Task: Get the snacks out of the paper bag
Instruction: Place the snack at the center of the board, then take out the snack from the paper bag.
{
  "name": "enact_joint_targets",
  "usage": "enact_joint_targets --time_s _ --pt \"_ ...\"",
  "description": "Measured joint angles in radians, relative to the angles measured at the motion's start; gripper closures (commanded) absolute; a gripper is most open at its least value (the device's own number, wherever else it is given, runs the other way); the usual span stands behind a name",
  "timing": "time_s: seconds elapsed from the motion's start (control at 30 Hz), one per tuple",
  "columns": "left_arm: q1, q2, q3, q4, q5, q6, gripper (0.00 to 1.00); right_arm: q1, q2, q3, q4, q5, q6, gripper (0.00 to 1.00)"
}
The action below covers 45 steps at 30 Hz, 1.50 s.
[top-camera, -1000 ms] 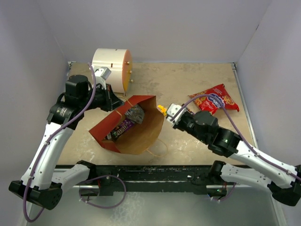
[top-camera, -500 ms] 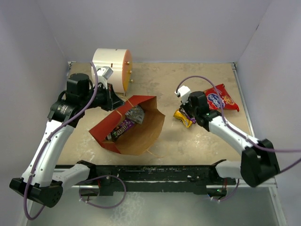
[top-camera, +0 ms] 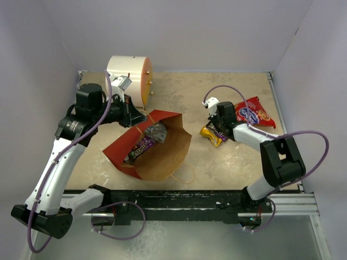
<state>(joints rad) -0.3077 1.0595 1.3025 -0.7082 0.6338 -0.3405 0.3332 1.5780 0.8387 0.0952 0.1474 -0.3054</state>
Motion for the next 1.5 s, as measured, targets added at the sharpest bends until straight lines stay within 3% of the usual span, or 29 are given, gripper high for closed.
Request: enact_joint_targets --time_s 0.2,0.33,0.5,0.63,0.9,1.2,1.33,1.5 --pt "0.0 0.009 0.0 0.011 0.023 0.0 1.0 -0.001 0.04 0.014 0.019 0.029 0.001 0.88" --pt "0.0 0.014 0.0 0.011 0.028 0.0 1.0 -0.002 0.048 0.021 -0.001 0.048 0.004 0.73" --pt "0.0 0.011 -0.005 0.011 0.027 0.0 1.0 -0.003 -0.066 0.003 -0.049 0.014 0.01 0.63" --pt "0.0 0.01 -0.007 0.012 0.025 -0.008 1.0 -0.003 -0.238 -0.015 -0.056 -0.063 0.006 0.6" --pt "0.0 0.01 -0.007 0.04 0.055 -0.047 1.0 0.016 -0.451 -0.105 0.011 -0.386 0.08 0.56" --pt "0.0 -0.015 -0.039 0.08 0.079 -0.148 1.0 0.25 -0.643 -0.148 0.03 -0.558 0.203 0.52" --pt "0.0 -0.014 -0.047 0.084 0.097 -0.174 1.0 0.274 -0.749 -0.148 0.031 -0.61 0.206 0.51" --pt "0.0 -0.027 -0.08 0.124 0.124 -0.213 1.0 0.304 -0.749 -0.127 -0.005 -0.709 0.129 0.51"
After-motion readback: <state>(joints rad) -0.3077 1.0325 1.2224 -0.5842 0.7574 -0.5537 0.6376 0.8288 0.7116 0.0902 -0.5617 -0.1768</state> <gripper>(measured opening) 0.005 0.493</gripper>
